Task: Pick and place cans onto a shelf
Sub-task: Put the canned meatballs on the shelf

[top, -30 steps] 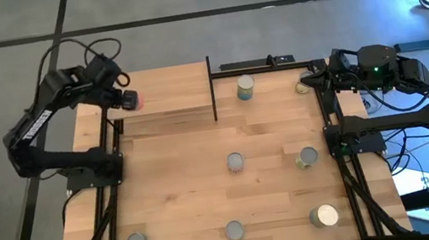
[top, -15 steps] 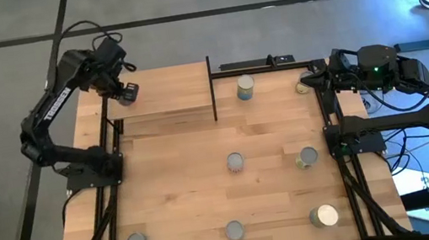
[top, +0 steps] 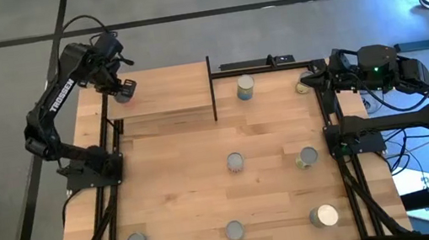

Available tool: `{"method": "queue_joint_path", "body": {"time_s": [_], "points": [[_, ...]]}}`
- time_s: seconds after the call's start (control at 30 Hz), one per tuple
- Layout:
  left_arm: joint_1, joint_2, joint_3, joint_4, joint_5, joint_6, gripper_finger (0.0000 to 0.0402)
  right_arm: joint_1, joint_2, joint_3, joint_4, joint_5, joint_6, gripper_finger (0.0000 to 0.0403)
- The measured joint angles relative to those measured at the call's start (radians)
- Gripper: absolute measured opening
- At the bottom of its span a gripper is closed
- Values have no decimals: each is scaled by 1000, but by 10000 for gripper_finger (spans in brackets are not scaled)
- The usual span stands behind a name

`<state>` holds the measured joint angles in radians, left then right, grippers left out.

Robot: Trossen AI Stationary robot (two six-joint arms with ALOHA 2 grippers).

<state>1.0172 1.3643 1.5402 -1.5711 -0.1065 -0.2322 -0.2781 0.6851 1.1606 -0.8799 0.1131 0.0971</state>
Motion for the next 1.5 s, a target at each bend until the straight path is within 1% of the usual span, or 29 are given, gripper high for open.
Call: {"method": "queue_joint_path", "body": {"time_s": [0.23,0.37,0.5,0.67,0.8,1.0,1.17,1.37,1.5], "points": [[-1,0,0,0,6,-77,0,0,0,0,0,0,0,16],[-1,0,0,0,37,-127,0,0,0,0,0,0,0,16],[-1,0,0,0,72,-127,0,0,0,0,0,0,0,16],[-1,0,0,0,62,-125,0,0,0,0,0,0,0,16],[-1,0,0,0,24,-134,0,0,0,0,0,0,0,16],[-1,0,-2,0,26,-159,0,0,0,0,0,0,0,16],[-1,-1,-60,0,45,-203,0,0,0,0,0,0,0,16],[-1,-1,-138,1,45,-204,0,0,0,0,0,0,0,16],[-1,-2,-146,0,14,-203,0,0,0,0,0,0,0,16]]}}
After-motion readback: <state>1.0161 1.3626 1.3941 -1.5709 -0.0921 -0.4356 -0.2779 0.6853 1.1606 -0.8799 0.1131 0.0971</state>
